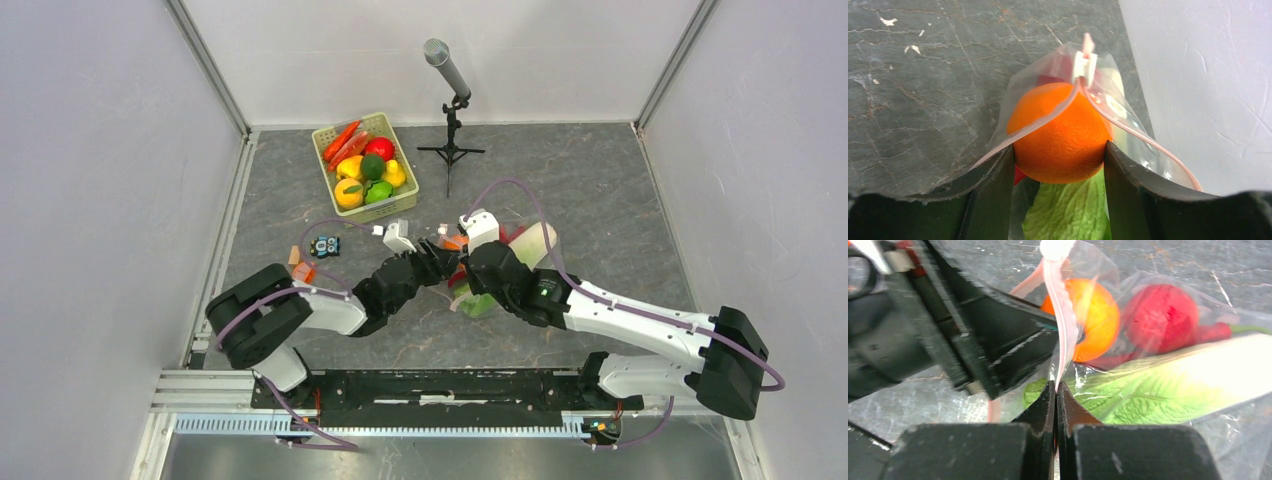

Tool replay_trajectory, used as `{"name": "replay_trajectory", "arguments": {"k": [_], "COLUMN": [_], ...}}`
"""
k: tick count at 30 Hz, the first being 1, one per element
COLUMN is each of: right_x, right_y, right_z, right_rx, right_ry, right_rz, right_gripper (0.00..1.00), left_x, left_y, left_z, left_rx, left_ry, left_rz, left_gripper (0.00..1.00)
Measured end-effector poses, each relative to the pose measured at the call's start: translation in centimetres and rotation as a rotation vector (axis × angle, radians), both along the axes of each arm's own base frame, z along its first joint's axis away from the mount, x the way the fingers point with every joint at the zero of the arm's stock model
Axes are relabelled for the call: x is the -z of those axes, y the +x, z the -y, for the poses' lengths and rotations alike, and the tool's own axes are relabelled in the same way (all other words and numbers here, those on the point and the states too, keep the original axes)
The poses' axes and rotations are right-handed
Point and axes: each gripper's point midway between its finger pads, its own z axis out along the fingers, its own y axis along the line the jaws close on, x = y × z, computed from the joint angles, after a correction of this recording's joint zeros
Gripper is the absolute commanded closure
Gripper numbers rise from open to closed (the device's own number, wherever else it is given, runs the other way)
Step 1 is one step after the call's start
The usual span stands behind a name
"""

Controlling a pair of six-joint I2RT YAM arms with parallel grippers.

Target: Open the zip-top bag and remove the fake food

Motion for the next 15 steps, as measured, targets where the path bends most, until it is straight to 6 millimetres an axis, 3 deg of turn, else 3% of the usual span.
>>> {"name": "replay_trajectory", "arguments": {"k": [15], "right_x": [0.7], "right_y": [1.6], "right_z": [3.8], "right_rx": [0.136], "right_ry": [-0.119], "right_rz": [0.057], "right_gripper": [1.0], "left_x": [-2.2], "left_y": [-4.6], "left_z": [-3.4], "left_rx": [0.135], "left_ry": [0.161], "left_rz": [-0.014], "left_gripper": [0.66]}}
